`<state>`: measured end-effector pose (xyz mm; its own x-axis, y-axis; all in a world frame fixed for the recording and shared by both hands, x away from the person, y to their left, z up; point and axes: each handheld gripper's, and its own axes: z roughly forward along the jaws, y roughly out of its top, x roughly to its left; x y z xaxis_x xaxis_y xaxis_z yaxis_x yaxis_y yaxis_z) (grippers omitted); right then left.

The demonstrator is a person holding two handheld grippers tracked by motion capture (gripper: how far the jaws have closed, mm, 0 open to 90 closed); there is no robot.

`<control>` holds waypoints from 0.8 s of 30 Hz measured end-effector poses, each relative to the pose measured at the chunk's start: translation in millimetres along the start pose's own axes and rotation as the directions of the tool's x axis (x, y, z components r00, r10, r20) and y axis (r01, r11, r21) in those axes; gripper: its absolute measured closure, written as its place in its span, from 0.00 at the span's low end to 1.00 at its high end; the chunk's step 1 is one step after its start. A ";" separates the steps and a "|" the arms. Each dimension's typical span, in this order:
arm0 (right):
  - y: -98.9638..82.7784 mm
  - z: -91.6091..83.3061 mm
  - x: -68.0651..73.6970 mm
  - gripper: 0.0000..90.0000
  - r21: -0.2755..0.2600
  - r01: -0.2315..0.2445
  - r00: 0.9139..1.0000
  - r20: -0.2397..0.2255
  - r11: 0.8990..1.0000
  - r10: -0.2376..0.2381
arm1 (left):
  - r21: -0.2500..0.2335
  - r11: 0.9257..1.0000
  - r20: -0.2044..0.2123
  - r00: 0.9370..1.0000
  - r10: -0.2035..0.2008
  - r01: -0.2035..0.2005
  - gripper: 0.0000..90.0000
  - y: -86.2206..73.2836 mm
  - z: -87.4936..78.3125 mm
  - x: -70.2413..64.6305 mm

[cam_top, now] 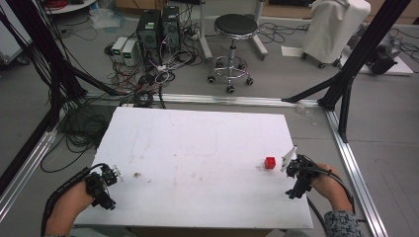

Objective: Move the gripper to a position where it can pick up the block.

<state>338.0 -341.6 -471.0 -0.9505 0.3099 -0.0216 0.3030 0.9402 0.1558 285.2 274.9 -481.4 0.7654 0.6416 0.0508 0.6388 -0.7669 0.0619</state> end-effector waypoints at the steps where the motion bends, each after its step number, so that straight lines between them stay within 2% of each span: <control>1: -0.2 -0.5 -0.8 0.01 0.002 0.007 1.000 0.001 1.000 -0.007 | 0.000 1.000 0.000 1.000 0.000 0.000 0.24 0.0 0.0 0.0; 4: -0.9 -2.0 -3.4 0.01 0.003 0.018 1.000 -0.005 1.000 -0.018 | -0.001 1.000 -0.002 1.000 -0.006 0.006 0.24 -0.4 0.8 0.0; 10: -4.7 -2.3 -8.2 0.01 0.043 0.031 0.999 -0.010 0.999 -0.030 | 0.003 1.000 -0.004 1.000 -0.005 0.005 0.24 -0.8 1.3 0.4; 18: -3.7 -7.5 -14.1 0.01 0.028 0.031 0.999 -0.023 0.999 -0.030 | -0.004 1.000 0.005 1.000 -0.006 0.006 0.24 -0.7 2.1 -0.2; 20: -1.5 -7.5 -15.7 0.01 0.030 0.046 0.999 -0.025 0.998 -0.045 | -0.001 1.000 0.002 1.000 -0.005 0.005 0.24 -0.5 1.8 0.0; 24: 7.1 -7.7 -19.4 0.01 0.073 0.093 0.996 -0.006 0.993 -0.093 | 0.000 1.000 -0.014 1.000 -0.011 0.011 0.24 -2.0 1.8 1.3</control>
<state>358.1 -342.1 -461.9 -0.9749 0.2208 -0.0303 0.2178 0.9727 0.0803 285.1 277.2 -483.3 0.7568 0.6504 0.0643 0.6475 -0.7595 0.0621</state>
